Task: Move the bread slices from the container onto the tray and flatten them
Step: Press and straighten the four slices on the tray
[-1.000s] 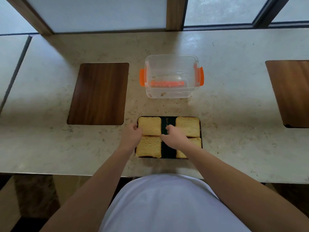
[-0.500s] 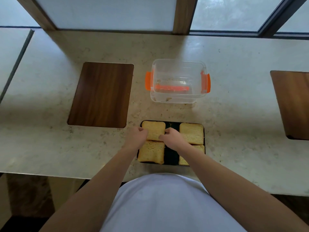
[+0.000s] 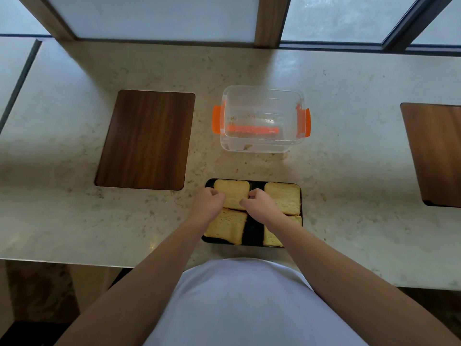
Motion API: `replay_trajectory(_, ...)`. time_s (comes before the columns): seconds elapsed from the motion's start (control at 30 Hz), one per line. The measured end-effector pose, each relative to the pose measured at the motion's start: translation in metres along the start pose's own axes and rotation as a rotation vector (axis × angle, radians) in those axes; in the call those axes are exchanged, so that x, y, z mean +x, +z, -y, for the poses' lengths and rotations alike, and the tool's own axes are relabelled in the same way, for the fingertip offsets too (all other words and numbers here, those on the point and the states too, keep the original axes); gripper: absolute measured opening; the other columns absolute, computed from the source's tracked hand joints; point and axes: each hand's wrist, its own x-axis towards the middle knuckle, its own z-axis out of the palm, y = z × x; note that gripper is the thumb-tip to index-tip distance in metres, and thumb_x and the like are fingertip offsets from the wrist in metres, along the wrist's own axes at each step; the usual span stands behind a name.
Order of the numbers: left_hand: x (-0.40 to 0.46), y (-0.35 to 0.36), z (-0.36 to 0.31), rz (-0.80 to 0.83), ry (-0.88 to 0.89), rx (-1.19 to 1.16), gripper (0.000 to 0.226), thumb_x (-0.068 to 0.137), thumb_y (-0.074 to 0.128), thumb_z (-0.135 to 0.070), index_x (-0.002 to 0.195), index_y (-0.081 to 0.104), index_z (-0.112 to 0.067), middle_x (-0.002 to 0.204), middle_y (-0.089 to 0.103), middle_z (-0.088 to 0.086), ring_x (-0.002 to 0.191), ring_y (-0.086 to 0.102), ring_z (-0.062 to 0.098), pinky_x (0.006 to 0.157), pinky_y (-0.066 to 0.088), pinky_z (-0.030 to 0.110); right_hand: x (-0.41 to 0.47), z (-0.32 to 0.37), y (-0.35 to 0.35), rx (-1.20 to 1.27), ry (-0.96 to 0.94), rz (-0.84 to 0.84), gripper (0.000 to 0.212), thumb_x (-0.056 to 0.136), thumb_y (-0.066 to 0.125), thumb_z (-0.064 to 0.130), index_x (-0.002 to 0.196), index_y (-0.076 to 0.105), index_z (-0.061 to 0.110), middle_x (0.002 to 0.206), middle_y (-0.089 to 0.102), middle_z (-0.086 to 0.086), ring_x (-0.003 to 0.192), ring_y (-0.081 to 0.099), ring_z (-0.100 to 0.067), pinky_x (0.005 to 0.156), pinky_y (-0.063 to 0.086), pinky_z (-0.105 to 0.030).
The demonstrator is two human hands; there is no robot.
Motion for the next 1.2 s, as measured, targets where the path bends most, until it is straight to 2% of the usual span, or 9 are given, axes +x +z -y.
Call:
replay_trajectory(0.17, 0.000, -0.002, -0.007, 0.003, -0.056, -0.057, 0.023, 0.088, 0.052, -0.030, 0.107, 0.058, -0.019, 0.094, 0.053, -0.004, 0.077, 0.047, 0.011, 0.073, 0.039, 0.033, -0.002, -0.003, 0.003, -0.005, 0.003, -0.013, 0.063, 0.091, 0.056, 0.029, 0.148, 0.040, 0.008, 0.090, 0.048, 0.007, 0.072, 0.045, -0.001, 0.055, 0.041, -0.023)
replay_trajectory(0.27, 0.002, -0.001, -0.013, 0.028, -0.061, -0.032, 0.014, 0.085, 0.053, -0.029, 0.076, 0.043, -0.026, 0.082, 0.044, -0.004, 0.069, 0.042, 0.013, 0.065, 0.035, 0.035, -0.003, -0.003, 0.004, 0.000, -0.001, 0.000, 0.052, 0.090, 0.056, 0.029, 0.137, 0.049, 0.008, 0.089, 0.052, 0.006, 0.082, 0.057, -0.012, 0.064, 0.046, -0.031)
replay_trajectory(0.5, 0.004, 0.001, -0.012, 0.038, -0.039, -0.054, 0.023, 0.088, 0.053, -0.028, 0.070, 0.039, -0.031, 0.075, 0.039, -0.009, 0.064, 0.037, 0.007, 0.060, 0.031, 0.029, -0.007, -0.003, -0.002, 0.002, 0.000, 0.000, 0.059, 0.089, 0.055, 0.028, 0.144, 0.045, 0.007, 0.092, 0.056, 0.007, 0.081, 0.059, -0.012, 0.065, 0.052, -0.031)
replay_trajectory(0.6, 0.002, 0.000, -0.007, 0.046, -0.047, -0.047, 0.007, 0.092, 0.053, -0.027, 0.088, 0.059, -0.026, 0.082, 0.046, -0.012, 0.069, 0.042, 0.004, 0.062, 0.035, 0.027, -0.011, -0.001, -0.003, -0.008, -0.002, 0.000, 0.061, 0.089, 0.055, 0.028, 0.145, 0.043, 0.008, 0.095, 0.060, 0.002, 0.080, 0.061, -0.015, 0.059, 0.049, -0.030)
replay_trajectory(0.67, 0.003, -0.002, 0.000, 0.040, -0.026, -0.040, 0.044, 0.093, 0.053, -0.029, 0.133, 0.056, -0.014, 0.111, 0.058, -0.006, 0.093, 0.053, 0.011, 0.075, 0.039, 0.030, -0.015, -0.002, -0.004, -0.002, -0.003, -0.008, 0.061, 0.089, 0.055, 0.028, 0.145, 0.043, 0.007, 0.101, 0.064, -0.005, 0.083, 0.064, -0.018, 0.060, 0.052, -0.032)
replay_trajectory(0.77, -0.005, -0.007, 0.014, 0.034, -0.016, 0.016, 0.063, 0.094, 0.053, -0.035, 0.150, 0.038, -0.010, 0.142, 0.051, 0.006, 0.110, 0.050, 0.014, 0.083, 0.035, 0.028, -0.027, -0.013, -0.004, 0.032, -0.019, -0.013, 0.058, 0.091, 0.058, 0.026, 0.144, 0.043, 0.007, 0.093, 0.060, 0.002, 0.083, 0.064, -0.013, 0.080, 0.059, -0.043)
replay_trajectory(0.9, -0.017, -0.010, 0.038, 0.074, 0.025, 0.065, 0.057, 0.097, 0.053, -0.035, 0.149, 0.040, -0.016, 0.113, 0.054, -0.006, 0.081, 0.050, -0.003, 0.063, 0.036, 0.018, -0.046, -0.040, 0.001, 0.057, 0.013, 0.081, 0.058, 0.094, 0.061, 0.030, 0.145, 0.044, 0.008, 0.101, 0.061, 0.002, 0.091, 0.064, -0.016, 0.092, 0.058, -0.044)
replay_trajectory(1.03, -0.024, -0.011, 0.049, 0.083, 0.008, 0.061, 0.056, 0.096, 0.053, -0.034, 0.148, 0.042, -0.016, 0.099, 0.054, -0.014, 0.079, 0.052, -0.002, 0.061, 0.039, 0.018, -0.053, -0.053, 0.005, 0.012, 0.018, 0.153, 0.044, 0.094, 0.061, 0.034, 0.133, 0.060, 0.013, 0.114, 0.069, -0.004, 0.102, 0.066, -0.019, 0.088, 0.055, -0.036)
replay_trajectory(1.2, -0.027, -0.008, 0.045, 0.104, -0.028, 0.043, 0.055, 0.093, 0.054, -0.033, 0.143, 0.047, -0.012, 0.100, 0.061, -0.005, 0.089, 0.061, 0.012, 0.084, 0.054, 0.034, -0.053, -0.050, 0.008, 0.023, 0.006, 0.165, 0.036, 0.092, 0.061, 0.039, 0.122, 0.065, 0.019, 0.104, 0.069, 0.005, 0.097, 0.065, -0.011, 0.077, 0.053, -0.028)
